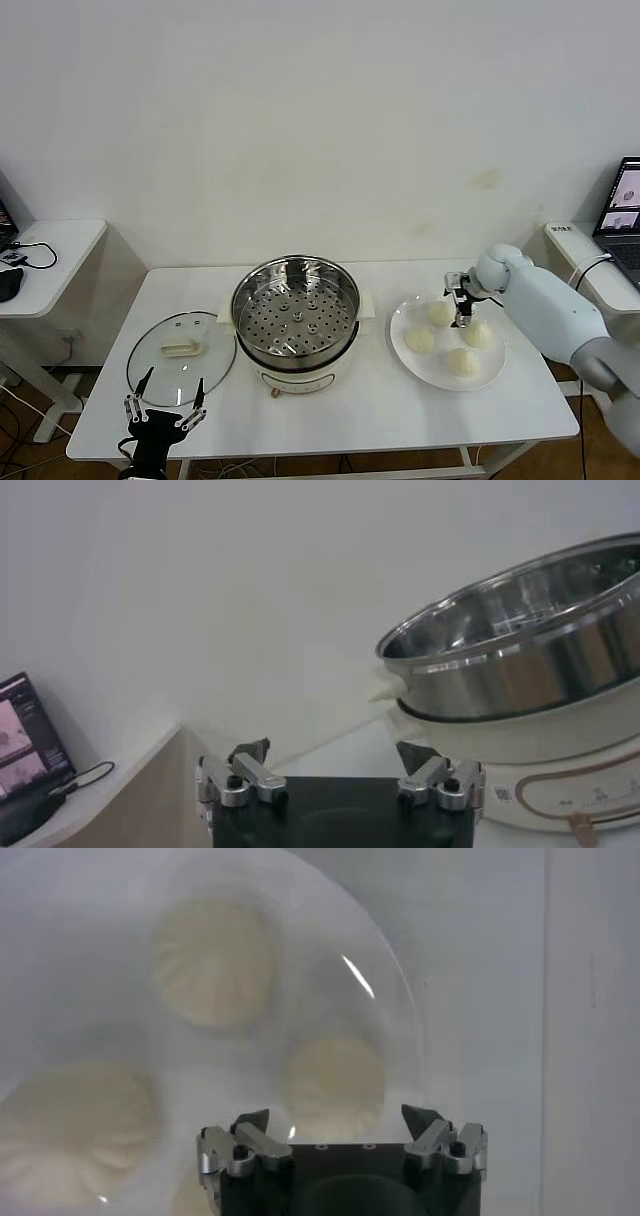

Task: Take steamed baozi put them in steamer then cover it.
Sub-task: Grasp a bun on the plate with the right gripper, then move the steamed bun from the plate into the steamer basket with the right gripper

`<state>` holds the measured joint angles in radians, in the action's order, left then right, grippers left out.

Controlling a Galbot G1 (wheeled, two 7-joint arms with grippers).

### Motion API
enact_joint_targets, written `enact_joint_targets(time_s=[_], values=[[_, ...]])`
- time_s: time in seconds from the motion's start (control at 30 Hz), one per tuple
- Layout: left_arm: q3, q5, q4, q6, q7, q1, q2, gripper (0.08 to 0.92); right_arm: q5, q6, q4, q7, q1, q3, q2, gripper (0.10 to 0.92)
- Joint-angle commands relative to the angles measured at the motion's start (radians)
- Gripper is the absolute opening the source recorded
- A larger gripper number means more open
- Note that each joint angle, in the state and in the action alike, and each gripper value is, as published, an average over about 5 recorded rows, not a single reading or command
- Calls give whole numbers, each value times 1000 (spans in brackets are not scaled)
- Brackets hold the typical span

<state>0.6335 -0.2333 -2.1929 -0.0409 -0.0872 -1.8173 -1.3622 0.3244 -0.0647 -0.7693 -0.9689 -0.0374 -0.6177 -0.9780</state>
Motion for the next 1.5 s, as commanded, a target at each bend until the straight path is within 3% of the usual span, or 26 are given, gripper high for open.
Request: enact_joint_targets(time_s=[0.03, 0.27, 0.53, 0.8, 1.23, 1.5], values=[[2, -1, 0, 5, -2, -3, 0, 823, 7, 3, 43, 1, 5, -2, -34, 823], [0, -4, 3, 12, -4, -11, -4, 823, 14, 0, 47, -8, -6, 0, -47, 768], [2, -4, 1, 14, -6, -16, -5, 823, 21, -2, 45, -20, 0, -3, -44, 634], [1, -1, 2, 15, -7, -16, -3, 823, -23, -11, -15, -44, 37, -38, 5, 595], [-4, 6, 1, 13, -4, 5, 12, 823, -327, -95, -379, -53, 283, -256, 204, 594], [0, 25, 6, 13, -3, 20, 23, 823, -533, -109, -471, -10, 580, -462, 155, 594]])
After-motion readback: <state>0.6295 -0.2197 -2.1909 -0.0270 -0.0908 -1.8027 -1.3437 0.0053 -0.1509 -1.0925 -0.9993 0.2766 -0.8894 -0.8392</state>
